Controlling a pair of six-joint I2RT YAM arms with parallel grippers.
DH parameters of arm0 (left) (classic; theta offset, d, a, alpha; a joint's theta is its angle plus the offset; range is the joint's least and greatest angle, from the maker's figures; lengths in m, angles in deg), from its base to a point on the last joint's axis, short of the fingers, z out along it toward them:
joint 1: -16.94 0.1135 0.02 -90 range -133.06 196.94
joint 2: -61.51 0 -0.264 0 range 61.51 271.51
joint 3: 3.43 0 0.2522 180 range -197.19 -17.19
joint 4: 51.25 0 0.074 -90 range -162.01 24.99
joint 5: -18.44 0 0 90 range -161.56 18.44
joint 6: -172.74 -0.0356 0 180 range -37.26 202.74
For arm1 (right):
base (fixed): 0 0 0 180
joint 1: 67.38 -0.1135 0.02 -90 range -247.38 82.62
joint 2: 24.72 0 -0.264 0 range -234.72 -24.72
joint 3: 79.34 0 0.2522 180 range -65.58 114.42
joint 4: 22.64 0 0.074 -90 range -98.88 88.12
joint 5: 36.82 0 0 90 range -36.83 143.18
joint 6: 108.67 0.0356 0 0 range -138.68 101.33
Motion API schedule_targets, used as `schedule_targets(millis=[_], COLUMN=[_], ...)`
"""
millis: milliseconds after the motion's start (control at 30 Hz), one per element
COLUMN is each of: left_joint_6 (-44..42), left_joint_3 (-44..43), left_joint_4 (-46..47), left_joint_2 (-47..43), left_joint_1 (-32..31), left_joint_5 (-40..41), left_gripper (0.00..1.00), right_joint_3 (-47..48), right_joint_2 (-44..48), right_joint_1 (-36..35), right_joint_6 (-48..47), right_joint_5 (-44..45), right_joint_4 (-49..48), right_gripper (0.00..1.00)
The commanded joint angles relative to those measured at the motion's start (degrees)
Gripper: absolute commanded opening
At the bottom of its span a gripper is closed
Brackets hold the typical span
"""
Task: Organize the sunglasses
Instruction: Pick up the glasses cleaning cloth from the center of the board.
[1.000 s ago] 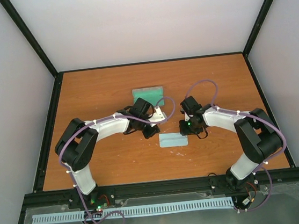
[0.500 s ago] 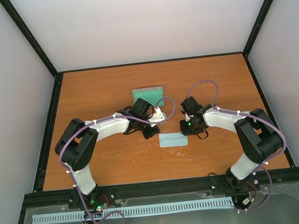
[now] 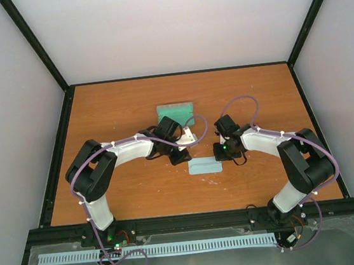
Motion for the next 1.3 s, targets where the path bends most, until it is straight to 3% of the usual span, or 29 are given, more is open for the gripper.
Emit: schedule_targets(millis=[0, 700, 1067, 1267], left_joint_6=[-0.14, 0.01, -0.01, -0.62], left_joint_3=[-0.52, -2.34, -1.75, -0.80], left_joint_4=[-1.33, -0.63, -0.38, 0.54], left_joint_2=[1.55, 4.88, 4.55, 2.31], left_joint_1=[-0.12, -1.07, -1.45, -1.45], left_joint_5=[-2.24, -2.46, -3.06, -1.85], left_gripper=[0.30, 0.29, 0.02, 0.01], right_joint_3=[-2.05, -1.61, -1.47, -1.25], right_joint_2=[-1.05, -0.69, -0.62, 0.65], right_joint_1=[-0.12, -0.12, -0.11, -0.07], right_joint_6=[0.27, 0.29, 0.34, 0.36], right_joint_5=[0.28, 0.21, 0.16, 0.56], right_joint_4=[2.70, 2.74, 2.43, 1.75], right_gripper=[0.03, 0.03, 0.03, 0.03])
